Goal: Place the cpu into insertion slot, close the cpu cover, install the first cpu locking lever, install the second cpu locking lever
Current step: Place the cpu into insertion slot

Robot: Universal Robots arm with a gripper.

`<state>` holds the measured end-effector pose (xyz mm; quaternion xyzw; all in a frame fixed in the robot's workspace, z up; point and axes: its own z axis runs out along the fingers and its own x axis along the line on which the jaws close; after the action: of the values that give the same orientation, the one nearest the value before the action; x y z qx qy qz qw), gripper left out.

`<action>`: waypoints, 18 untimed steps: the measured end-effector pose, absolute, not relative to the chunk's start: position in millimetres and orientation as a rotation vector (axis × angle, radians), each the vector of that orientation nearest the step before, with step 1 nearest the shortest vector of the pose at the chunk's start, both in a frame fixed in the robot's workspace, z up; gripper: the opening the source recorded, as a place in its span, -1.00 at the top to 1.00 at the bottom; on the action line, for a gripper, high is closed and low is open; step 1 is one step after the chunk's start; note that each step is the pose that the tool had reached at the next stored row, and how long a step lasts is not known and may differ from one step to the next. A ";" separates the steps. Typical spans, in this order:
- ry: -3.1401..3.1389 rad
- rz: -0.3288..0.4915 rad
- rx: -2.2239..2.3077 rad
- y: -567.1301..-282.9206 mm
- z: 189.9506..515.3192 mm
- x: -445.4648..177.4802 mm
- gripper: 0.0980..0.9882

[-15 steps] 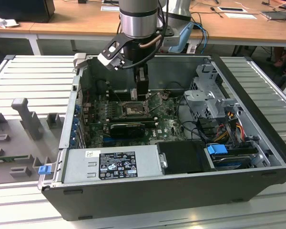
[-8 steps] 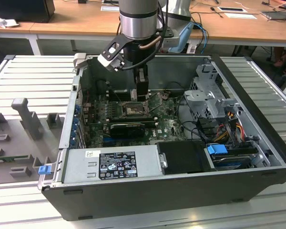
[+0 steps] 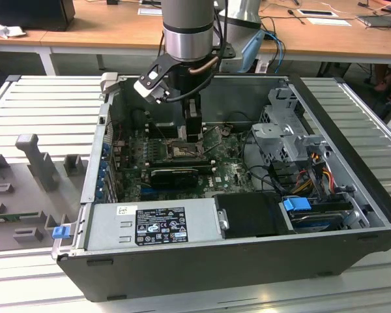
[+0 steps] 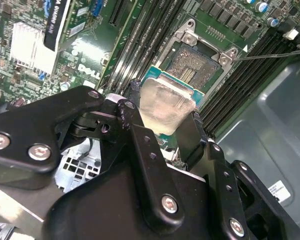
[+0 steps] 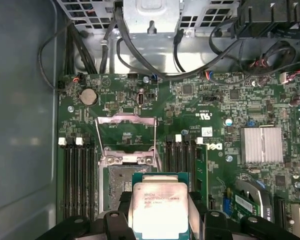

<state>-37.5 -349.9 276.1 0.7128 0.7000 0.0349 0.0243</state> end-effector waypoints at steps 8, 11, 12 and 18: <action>2.166 0.108 2.206 -344.8 253.4 -37.6 0.03; 2.166 0.108 2.205 -338.3 251.1 -37.6 0.03; 2.166 0.108 2.205 -336.3 250.2 -37.6 0.03; 2.166 0.108 2.205 -334.9 245.1 -37.8 0.03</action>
<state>-37.8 -334.9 245.1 0.7128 0.7000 0.0349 0.0242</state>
